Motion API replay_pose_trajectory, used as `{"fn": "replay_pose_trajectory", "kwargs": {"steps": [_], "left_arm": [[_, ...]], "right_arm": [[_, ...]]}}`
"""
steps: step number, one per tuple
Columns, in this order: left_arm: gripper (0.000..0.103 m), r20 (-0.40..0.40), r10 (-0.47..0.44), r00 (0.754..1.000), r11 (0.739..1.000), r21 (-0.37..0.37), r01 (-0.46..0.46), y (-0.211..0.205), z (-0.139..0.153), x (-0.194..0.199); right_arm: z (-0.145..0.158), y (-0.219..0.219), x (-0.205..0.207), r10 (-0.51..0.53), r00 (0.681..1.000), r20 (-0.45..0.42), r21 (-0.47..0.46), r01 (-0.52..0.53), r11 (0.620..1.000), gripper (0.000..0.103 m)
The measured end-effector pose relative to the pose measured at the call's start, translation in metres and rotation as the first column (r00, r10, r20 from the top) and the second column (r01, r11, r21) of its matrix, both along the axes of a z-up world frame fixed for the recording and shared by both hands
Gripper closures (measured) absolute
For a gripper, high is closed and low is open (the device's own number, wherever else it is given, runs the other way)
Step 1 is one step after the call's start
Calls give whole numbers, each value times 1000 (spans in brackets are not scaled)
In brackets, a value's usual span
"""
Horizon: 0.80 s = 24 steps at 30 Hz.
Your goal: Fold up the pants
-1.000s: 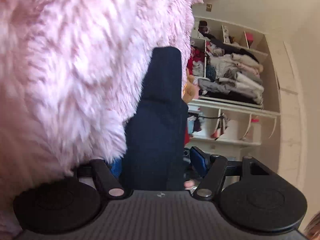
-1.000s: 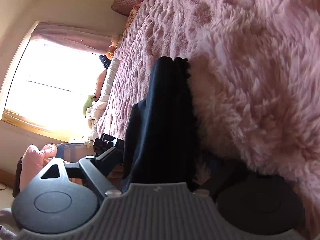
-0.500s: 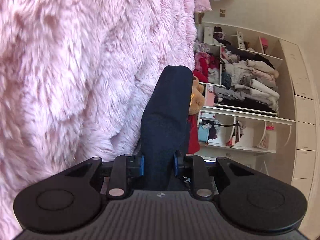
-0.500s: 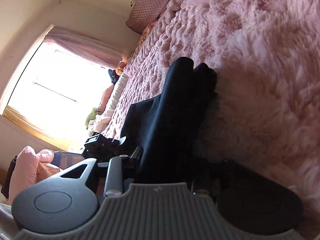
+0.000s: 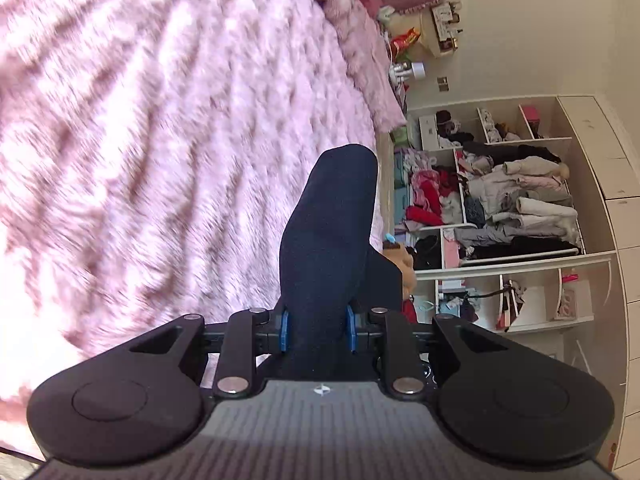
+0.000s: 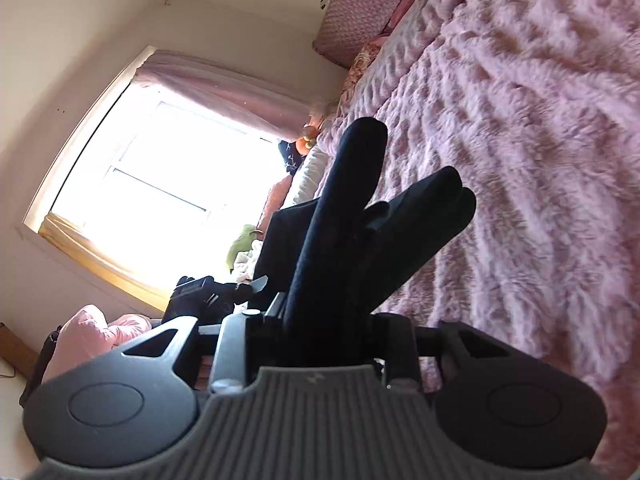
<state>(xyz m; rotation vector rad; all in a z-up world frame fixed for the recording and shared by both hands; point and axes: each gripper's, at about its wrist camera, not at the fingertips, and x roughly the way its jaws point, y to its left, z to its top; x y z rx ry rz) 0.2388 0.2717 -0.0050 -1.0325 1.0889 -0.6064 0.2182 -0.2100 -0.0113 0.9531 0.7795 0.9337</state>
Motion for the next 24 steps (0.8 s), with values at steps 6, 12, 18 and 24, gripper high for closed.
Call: {"fn": "replay_pose_trajectory", "kwargs": {"steps": [6, 12, 18, 24], "left_arm": [[74, 112, 22, 993, 994, 103, -34, 112, 23, 8], [69, 65, 129, 989, 986, 94, -135, 218, -25, 11], [63, -75, 285, 956, 952, -95, -291, 284, -149, 8], [59, -42, 389, 920, 829, -420, -370, 305, -214, -7]], "right_arm": [[-16, 146, 45, 100, 994, -41, 74, -96, 993, 75], [-61, 275, 73, 258, 965, -55, 38, -256, 966, 75], [-131, 343, 91, 249, 951, -184, -4, -254, 967, 75], [-140, 325, 95, 252, 944, -211, -25, -263, 964, 76]]}}
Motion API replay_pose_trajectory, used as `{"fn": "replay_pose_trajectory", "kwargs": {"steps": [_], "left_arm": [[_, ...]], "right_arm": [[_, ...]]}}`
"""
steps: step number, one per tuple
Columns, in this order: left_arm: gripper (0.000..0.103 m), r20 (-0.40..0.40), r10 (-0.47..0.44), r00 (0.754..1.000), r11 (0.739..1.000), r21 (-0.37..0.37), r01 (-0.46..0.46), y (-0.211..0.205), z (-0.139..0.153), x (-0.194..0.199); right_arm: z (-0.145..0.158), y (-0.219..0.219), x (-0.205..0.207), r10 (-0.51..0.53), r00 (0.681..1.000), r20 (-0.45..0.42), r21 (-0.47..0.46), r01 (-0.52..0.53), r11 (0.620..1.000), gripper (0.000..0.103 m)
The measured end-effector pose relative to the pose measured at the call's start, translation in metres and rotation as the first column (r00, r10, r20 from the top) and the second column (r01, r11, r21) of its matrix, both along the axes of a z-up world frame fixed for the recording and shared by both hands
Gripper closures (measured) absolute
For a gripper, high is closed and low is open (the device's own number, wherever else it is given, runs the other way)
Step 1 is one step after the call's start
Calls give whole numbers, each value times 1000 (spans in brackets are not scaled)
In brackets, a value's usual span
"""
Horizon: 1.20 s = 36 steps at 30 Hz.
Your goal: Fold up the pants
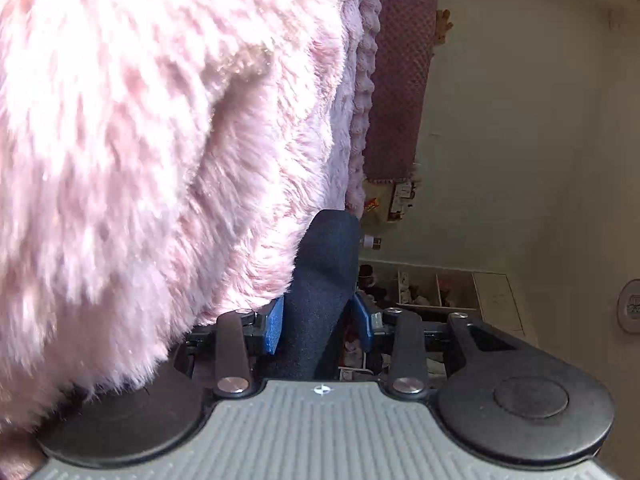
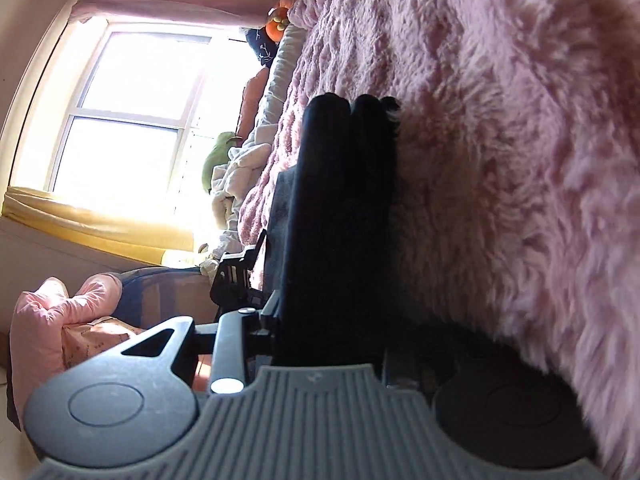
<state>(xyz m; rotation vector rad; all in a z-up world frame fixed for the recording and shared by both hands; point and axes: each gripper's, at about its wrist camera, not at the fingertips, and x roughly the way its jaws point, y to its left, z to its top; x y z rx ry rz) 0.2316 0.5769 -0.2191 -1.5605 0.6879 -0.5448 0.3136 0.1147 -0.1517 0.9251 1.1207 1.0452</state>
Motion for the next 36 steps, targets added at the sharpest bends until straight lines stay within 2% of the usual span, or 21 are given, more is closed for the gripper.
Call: {"fn": "replay_pose_trajectory", "kwargs": {"steps": [2, 5, 7, 8, 9, 10, 13, 14, 15, 17, 18, 22, 23, 25, 27, 30, 33, 36], "left_arm": [[47, 38, 10, 999, 999, 43, -12, -3, 11, -2], [41, 20, 47, 999, 983, 176, -50, -9, 34, -6], [39, -11, 129, 992, 945, 305, -119, -13, 56, -14], [36, -18, 171, 985, 915, 373, -152, -17, 68, -19], [36, -25, 209, 978, 876, 449, -176, -23, 82, -23], [36, -26, 252, 967, 824, 530, -200, -29, 97, -29], [37, -20, 325, 945, 618, 762, -196, -57, 145, -44], [41, -22, 345, 938, 550, 815, -183, -72, 160, -50], [42, -2, 361, 933, 472, 863, -181, -88, 174, -60], [42, 33, 379, 925, 346, 922, -174, -119, 196, -80], [42, 49, 383, 922, 295, 940, -172, -137, 206, -88], [42, 70, 405, 912, 139, 981, -137, -228, 236, -107], [42, 72, 404, 912, 119, 984, -131, -249, 238, -112], [42, 45, 386, 922, 98, 991, -89, -290, 236, -118], [43, 3, 369, 929, 101, 994, -44, -322, 228, -120], [43, -37, 344, 938, 113, 994, -2, -363, 219, -129], [43, -70, 354, 933, 92, 995, 40, -392, 212, -140], [43, -112, 359, 926, 113, 991, 76, -404, 206, -149]], "right_arm": [[4, -4, -1, 15, 1000, 24, -41, -14, 999, 73], [6, -13, -11, 12, 999, 45, -89, -8, 996, 67], [9, -19, -18, 12, 998, 55, -123, -5, 992, 62], [12, -23, -21, 7, 998, 61, -136, 1, 991, 58], [17, -24, -24, 0, 997, 75, -161, 12, 987, 55], [20, -27, -27, -7, 996, 91, -188, 24, 982, 49], [41, -39, -42, -32, 988, 151, -275, 73, 959, 40], [50, -40, -45, -38, 983, 177, -319, 94, 943, 37], [59, -46, -55, -39, 975, 219, -380, 122, 917, 37], [75, -51, -68, -22, 955, 294, -466, 164, 870, 37], [86, -53, -78, 2, 938, 346, -515, 187, 837, 36], [117, -61, -104, 90, 880, 466, -626, 257, 736, 35], [123, -66, -113, 107, 864, 493, -647, 281, 709, 33], [135, -77, -133, 131, 837, 531, -684, 332, 649, 33], [142, -83, -148, 162, 833, 529, -715, 334, 614, 33], [147, -95, -161, 188, 832, 522, -736, 328, 592, 33], [143, -106, -169, 184, 847, 499, -749, 315, 582, 33], [140, -108, -176, 205, 852, 483, -763, 294, 576, 33]]}}
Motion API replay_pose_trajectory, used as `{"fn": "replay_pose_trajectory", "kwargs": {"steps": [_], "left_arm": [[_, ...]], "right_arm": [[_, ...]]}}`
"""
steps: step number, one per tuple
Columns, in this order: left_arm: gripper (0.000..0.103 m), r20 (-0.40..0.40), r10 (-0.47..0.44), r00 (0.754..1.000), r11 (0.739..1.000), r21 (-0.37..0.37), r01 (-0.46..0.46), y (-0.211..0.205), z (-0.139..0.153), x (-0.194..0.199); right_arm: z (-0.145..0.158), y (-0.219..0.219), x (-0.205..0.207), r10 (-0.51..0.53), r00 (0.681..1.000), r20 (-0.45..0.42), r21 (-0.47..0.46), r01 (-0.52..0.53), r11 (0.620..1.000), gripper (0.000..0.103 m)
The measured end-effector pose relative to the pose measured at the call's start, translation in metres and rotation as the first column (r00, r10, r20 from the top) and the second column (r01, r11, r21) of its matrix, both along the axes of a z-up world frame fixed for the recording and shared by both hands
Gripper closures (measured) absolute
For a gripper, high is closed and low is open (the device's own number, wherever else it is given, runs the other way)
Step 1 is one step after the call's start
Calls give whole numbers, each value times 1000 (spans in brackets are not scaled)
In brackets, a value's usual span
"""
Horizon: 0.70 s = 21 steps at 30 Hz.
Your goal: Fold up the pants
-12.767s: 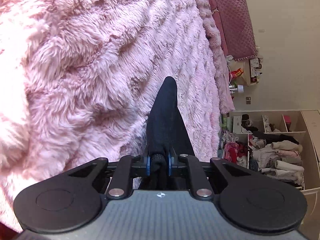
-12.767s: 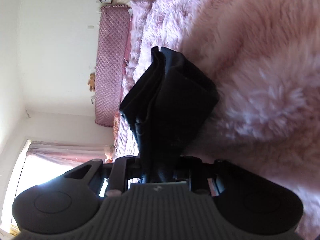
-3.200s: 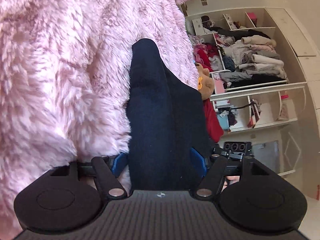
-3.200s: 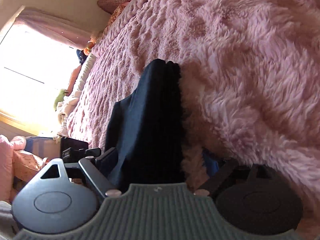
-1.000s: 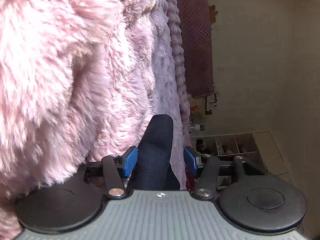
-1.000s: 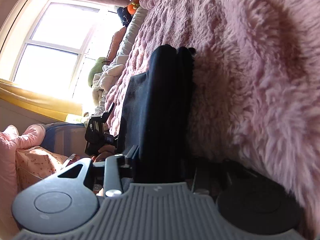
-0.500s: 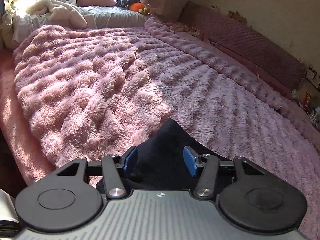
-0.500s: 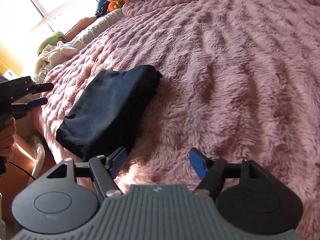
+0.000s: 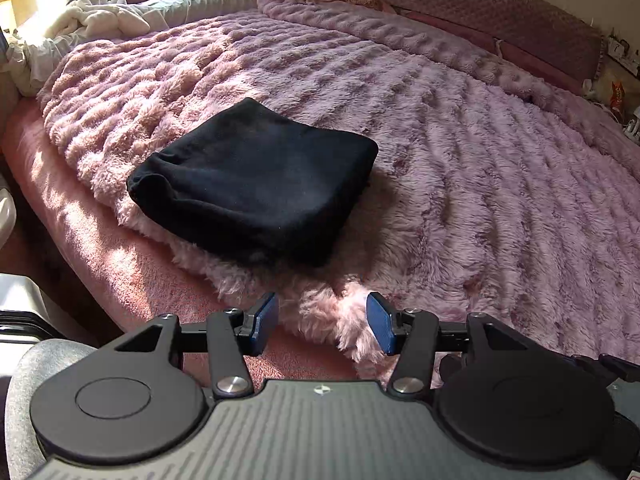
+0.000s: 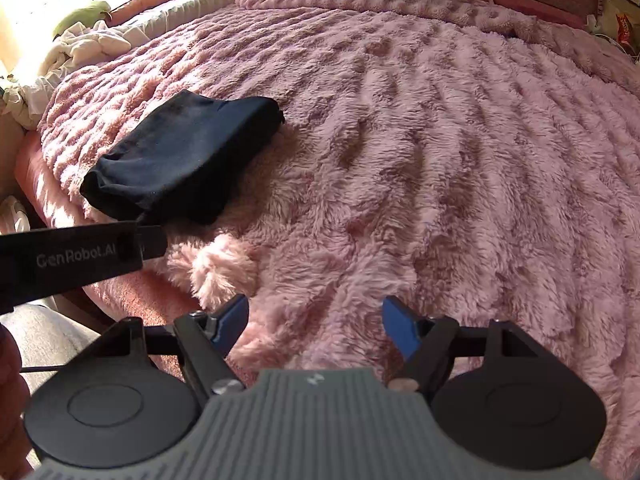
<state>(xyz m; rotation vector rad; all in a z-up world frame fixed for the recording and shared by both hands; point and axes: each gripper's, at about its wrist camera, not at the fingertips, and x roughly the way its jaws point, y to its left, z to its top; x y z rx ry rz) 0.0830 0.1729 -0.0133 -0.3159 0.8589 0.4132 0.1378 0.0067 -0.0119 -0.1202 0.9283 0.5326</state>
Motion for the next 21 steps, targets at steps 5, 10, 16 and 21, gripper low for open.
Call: {"fn": "replay_pose_trajectory", "kwargs": {"steps": [5, 10, 16, 21], "left_arm": [[43, -28, 27, 999, 1000, -11, -27, -5, -6, -10], [43, -47, 21, 999, 1000, 19, -21, -17, -11, -14], [43, -75, 11, 997, 1000, 0, -11, -32, -17, -13], [40, -100, 19, 995, 1000, 14, -18, -40, -19, -13]], "right_arm": [[-1, 4, -3, 33, 999, -22, 7, -33, 999, 33], [-1, 3, -8, 55, 998, -27, -4, -55, 998, 33], [-6, -6, -12, 66, 998, -20, -25, -67, 997, 33], [-10, -12, -12, 68, 997, -33, -23, -69, 997, 33]]}}
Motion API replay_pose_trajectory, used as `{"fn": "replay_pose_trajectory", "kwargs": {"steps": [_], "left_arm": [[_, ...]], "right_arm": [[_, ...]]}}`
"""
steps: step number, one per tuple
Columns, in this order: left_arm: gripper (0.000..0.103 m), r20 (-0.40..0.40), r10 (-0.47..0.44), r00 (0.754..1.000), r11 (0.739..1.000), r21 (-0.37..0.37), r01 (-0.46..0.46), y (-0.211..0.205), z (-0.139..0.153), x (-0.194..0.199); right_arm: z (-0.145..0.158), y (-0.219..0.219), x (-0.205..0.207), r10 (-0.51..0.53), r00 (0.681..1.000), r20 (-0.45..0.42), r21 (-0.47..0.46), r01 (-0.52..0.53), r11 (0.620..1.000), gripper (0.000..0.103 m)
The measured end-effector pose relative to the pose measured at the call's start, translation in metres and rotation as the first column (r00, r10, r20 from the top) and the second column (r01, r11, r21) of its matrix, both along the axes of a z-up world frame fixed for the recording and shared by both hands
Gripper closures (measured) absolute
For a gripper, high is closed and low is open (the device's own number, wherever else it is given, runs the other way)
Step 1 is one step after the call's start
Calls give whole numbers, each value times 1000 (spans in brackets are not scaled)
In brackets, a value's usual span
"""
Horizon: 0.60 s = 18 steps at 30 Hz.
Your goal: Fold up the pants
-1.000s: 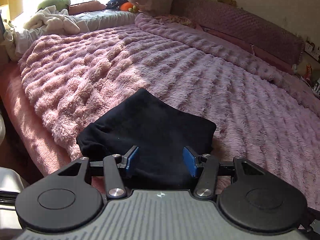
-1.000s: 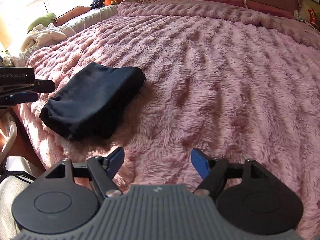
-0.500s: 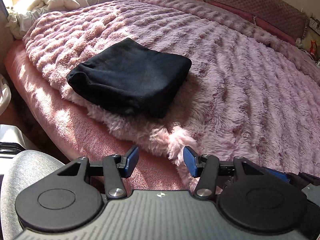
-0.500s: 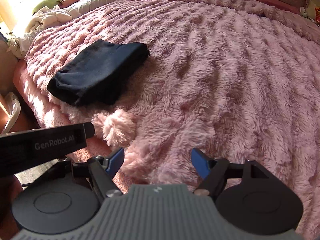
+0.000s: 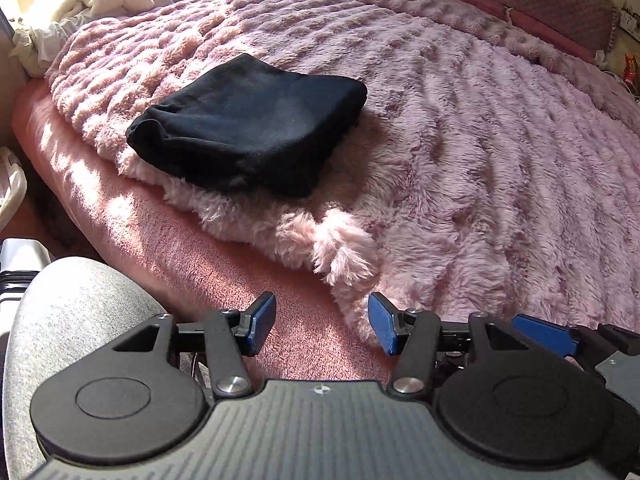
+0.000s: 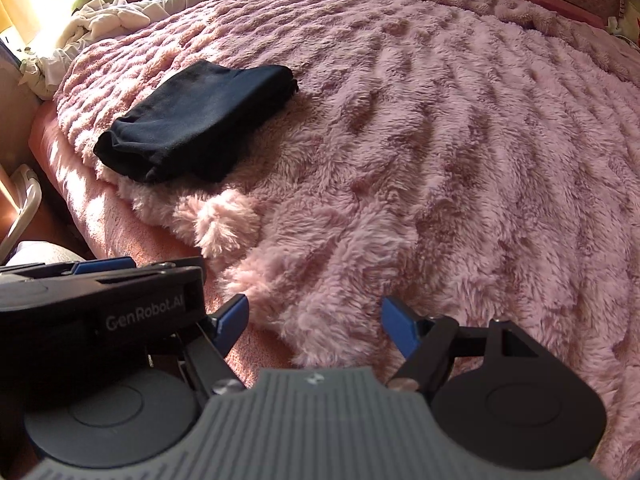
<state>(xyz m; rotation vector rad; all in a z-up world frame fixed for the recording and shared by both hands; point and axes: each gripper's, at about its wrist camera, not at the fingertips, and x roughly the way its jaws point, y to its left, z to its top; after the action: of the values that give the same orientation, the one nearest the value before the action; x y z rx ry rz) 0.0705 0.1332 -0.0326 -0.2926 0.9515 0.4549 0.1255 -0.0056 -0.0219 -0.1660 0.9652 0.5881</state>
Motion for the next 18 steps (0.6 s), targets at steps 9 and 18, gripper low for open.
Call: {"fn": "replay_pose_trajectory", "kwargs": {"steps": [9, 18], "left_arm": [[36, -2, -35, 999, 999, 7, 35, -12, 1, 3], [31, -19, -25, 999, 999, 39, 26, -16, 1, 5]], "right_arm": [[0, -5, -2, -1, 1000, 19, -2, 1, 1000, 36], [-2, -7, -2, 6, 1000, 19, 5, -6, 1000, 37]]}}
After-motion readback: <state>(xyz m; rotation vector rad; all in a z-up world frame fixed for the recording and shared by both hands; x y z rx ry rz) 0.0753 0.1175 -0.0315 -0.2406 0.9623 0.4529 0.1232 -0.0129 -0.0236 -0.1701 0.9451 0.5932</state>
